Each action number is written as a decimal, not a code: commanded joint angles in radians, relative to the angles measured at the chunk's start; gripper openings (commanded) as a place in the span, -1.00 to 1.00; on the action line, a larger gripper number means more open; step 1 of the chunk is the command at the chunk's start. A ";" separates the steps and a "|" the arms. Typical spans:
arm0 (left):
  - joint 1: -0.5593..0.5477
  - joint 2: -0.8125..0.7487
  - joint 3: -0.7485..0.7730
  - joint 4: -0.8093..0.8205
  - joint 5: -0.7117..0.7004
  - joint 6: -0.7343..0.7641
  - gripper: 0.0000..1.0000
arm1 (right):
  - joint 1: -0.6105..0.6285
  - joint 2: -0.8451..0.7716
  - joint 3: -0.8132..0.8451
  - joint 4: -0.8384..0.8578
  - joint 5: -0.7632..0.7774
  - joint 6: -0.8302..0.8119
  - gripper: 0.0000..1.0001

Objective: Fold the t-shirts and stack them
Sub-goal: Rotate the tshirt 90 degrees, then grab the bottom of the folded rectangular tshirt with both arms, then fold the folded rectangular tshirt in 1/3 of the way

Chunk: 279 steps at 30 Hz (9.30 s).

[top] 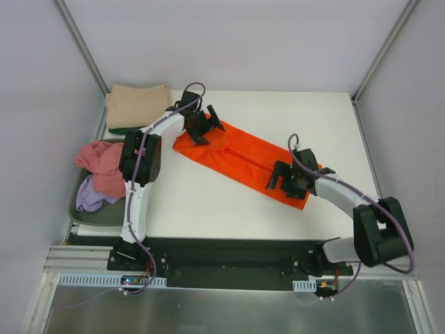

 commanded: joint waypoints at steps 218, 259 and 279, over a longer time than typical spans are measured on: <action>-0.137 -0.381 -0.400 0.120 -0.095 0.219 -0.88 | 0.156 0.276 0.433 0.080 0.174 -0.042 -0.98; -0.155 -0.715 -0.900 0.249 0.017 0.115 0.89 | 0.264 0.082 0.073 0.158 -0.044 -0.020 0.92; -0.195 -0.597 -0.918 0.260 0.027 0.096 -0.35 | 0.234 -0.170 -0.027 0.069 0.108 0.009 0.92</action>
